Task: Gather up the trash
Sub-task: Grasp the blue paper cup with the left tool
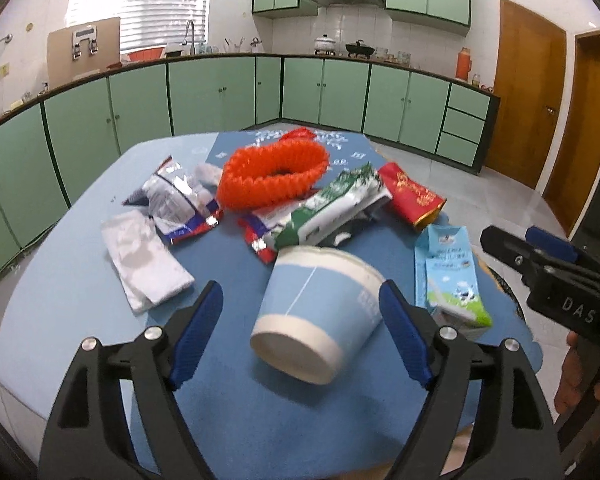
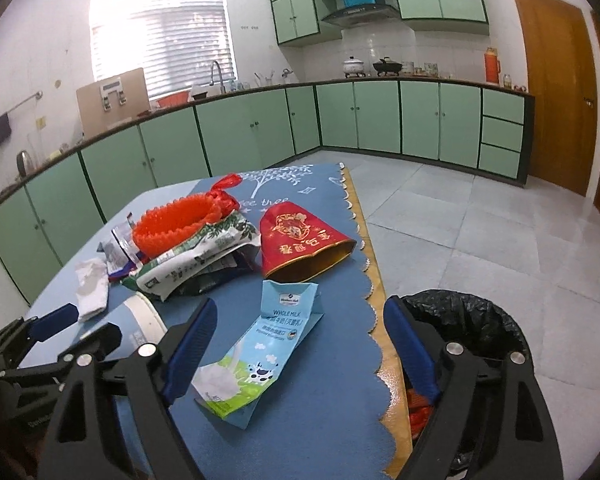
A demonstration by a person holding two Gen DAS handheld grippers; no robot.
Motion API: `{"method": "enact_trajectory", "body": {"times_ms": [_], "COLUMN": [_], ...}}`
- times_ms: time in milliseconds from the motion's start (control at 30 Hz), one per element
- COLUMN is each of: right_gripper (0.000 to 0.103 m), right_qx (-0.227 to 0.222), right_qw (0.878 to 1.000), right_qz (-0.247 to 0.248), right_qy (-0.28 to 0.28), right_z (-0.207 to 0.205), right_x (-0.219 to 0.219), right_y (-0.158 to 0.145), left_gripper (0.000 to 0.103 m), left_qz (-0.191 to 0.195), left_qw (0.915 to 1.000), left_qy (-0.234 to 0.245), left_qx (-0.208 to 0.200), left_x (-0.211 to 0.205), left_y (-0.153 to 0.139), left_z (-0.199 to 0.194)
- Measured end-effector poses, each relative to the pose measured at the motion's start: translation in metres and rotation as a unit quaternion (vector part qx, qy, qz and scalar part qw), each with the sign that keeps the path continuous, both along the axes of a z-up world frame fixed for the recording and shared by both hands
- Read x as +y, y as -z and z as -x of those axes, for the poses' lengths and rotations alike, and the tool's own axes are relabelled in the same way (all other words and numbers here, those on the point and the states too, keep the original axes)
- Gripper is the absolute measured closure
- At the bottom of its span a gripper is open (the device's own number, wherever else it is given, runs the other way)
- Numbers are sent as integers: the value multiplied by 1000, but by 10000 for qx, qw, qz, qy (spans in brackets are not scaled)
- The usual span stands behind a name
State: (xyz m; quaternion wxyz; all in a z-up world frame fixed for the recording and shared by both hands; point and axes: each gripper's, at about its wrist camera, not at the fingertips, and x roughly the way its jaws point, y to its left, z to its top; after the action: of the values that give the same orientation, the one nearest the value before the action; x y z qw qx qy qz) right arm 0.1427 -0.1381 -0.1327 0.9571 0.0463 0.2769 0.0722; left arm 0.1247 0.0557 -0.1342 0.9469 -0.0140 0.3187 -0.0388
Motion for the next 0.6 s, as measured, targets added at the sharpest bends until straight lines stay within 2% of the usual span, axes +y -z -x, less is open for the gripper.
{"method": "enact_trajectory", "body": {"times_ms": [367,433,467,600], "right_gripper": [19,19,19,19], "right_qx": [110,124,127,162], "right_qw": [9999,9999,9999,9998], "right_qz": [100,113,106,106], "right_qy": [25,-1,-19,-80], "right_z": [-4,-4,-3,-3], "right_x": [-2,-2,-2,-1], "right_y": [6,8,8,9], "left_gripper": [19,27,38,42], "left_qz": [257,315,333,366], "left_qw": [9986,9982,9981,9981], "left_qy": [143,176,183,180], "left_qx": [431,470,487,464], "left_x": [-1,-2,-3,-5], "left_y": [27,29,29,27], "left_z": [-17,-18,-19,-17]}}
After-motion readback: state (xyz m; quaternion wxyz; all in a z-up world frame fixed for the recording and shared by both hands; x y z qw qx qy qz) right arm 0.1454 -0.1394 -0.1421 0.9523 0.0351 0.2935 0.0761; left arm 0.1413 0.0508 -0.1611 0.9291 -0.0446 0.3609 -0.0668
